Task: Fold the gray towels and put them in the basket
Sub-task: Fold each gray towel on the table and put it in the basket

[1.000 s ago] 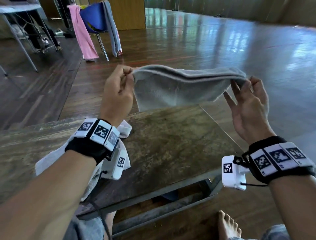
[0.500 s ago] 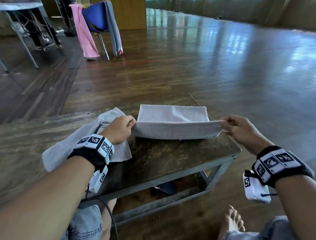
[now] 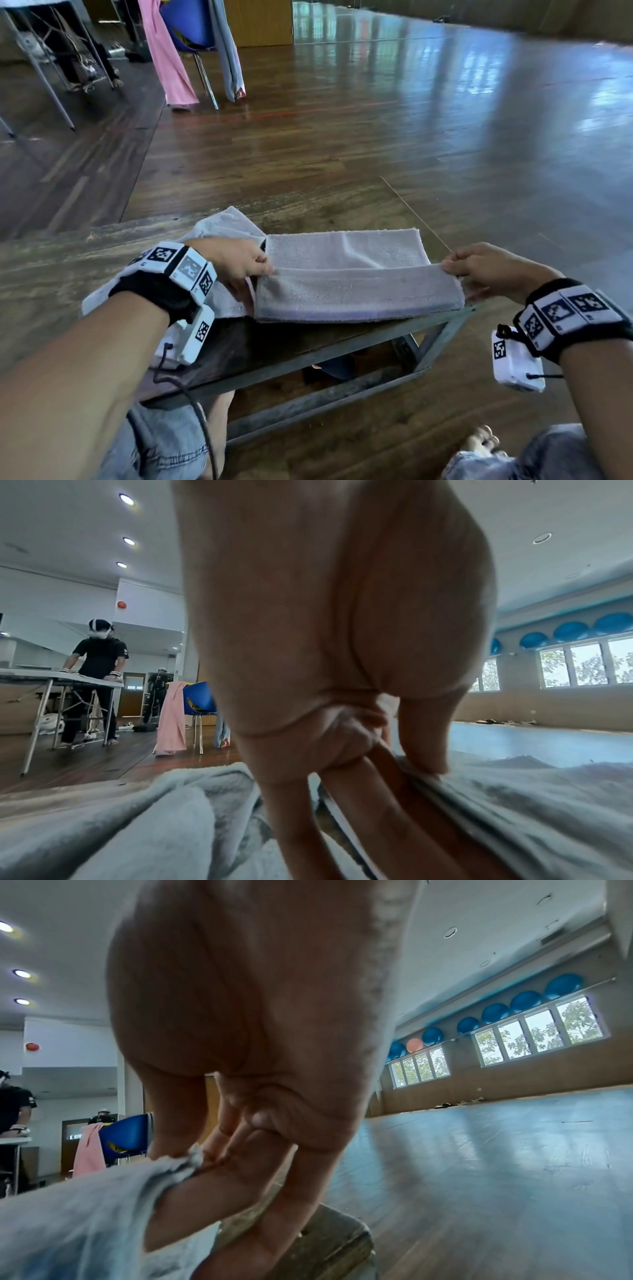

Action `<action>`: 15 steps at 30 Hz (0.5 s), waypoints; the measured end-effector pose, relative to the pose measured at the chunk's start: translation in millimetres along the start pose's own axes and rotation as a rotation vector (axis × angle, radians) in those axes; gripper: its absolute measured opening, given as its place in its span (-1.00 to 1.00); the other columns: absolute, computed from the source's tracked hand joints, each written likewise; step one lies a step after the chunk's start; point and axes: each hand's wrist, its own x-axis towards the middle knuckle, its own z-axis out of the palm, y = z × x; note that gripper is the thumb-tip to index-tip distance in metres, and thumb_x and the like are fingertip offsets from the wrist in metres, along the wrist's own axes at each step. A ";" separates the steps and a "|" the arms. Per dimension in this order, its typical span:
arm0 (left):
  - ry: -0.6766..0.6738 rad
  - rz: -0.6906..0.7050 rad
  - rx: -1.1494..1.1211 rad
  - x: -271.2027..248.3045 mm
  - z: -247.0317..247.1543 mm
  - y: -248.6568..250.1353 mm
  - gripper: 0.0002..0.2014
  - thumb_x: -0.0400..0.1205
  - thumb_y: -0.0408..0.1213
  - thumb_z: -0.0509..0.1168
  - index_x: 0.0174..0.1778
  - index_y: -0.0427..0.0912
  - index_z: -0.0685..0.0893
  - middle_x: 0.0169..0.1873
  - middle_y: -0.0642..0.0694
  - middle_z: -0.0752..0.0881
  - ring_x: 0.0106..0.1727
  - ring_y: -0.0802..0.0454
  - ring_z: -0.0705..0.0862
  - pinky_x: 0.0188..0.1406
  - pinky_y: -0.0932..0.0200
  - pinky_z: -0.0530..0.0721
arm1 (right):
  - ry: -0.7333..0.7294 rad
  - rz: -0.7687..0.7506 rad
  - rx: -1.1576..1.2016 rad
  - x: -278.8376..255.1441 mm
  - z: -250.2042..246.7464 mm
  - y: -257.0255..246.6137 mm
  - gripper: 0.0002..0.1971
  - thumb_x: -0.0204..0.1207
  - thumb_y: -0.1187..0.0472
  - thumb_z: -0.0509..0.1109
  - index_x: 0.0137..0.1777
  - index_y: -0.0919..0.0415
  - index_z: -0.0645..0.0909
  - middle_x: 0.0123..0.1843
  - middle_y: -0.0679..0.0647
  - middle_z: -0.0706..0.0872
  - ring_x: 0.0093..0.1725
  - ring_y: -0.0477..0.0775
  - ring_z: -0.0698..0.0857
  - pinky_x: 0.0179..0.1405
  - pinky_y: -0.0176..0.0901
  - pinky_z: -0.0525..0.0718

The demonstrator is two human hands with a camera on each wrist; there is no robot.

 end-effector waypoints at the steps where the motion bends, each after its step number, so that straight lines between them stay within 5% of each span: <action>1: -0.029 0.002 -0.011 1.7 -3.2 -3.2 -0.71 0.78 -0.19 0.22 0.06 -0.42 0.62 -0.21 -0.24 0.66 -0.24 -0.22 0.82 -0.18 -0.07 0.83 | 0.005 -0.007 -0.014 2.9 0.3 -0.2 -0.81 0.70 0.19 0.40 -0.04 0.30 0.74 -0.22 0.15 0.73 -0.53 -0.05 0.69 -0.50 -0.16 0.70; 2: -0.030 0.013 -0.033 3.7 -7.3 -5.8 -0.70 0.78 -0.20 0.22 0.08 -0.43 0.61 -0.17 -0.24 0.65 -0.22 -0.22 0.83 -0.15 -0.09 0.83 | 0.026 -0.033 -0.028 6.2 1.3 -2.2 -0.81 0.70 0.18 0.40 -0.06 0.28 0.73 -0.25 0.14 0.73 -0.56 -0.06 0.67 -0.52 -0.16 0.68; 6: 0.189 0.098 -0.036 13.2 -17.8 -10.0 -0.82 0.76 -0.21 0.26 -0.08 -0.20 0.68 -0.39 -0.08 0.82 -0.42 0.02 0.83 -0.66 0.23 0.63 | 0.229 -0.174 0.001 25.6 8.1 -15.9 -0.81 0.69 0.16 0.41 -0.15 0.20 0.68 -0.43 0.00 0.73 -0.59 -0.11 0.62 -0.63 -0.22 0.58; 10: 0.475 0.166 -0.017 32.2 -15.6 -11.6 -0.85 0.70 -0.22 0.35 -0.15 -0.12 0.75 -0.32 -0.17 0.83 -0.31 -0.10 0.84 -0.29 -0.01 0.79 | 0.421 -0.262 0.012 51.7 15.3 -26.5 -0.90 0.63 0.14 0.49 -0.12 0.09 0.70 -0.12 0.06 0.80 -0.16 0.07 0.75 -0.11 -0.04 0.72; 15: 0.632 0.144 -0.016 59.5 -7.8 -9.9 -0.85 0.68 -0.24 0.37 -0.16 -0.18 0.78 -0.45 0.05 0.66 -0.34 -0.01 0.66 -0.08 -0.03 0.75 | 0.519 -0.268 -0.091 71.7 28.7 -30.5 -0.96 0.63 0.18 0.47 -0.06 0.07 0.68 -0.15 -0.06 0.74 -0.19 -0.11 0.68 -0.32 -0.37 0.48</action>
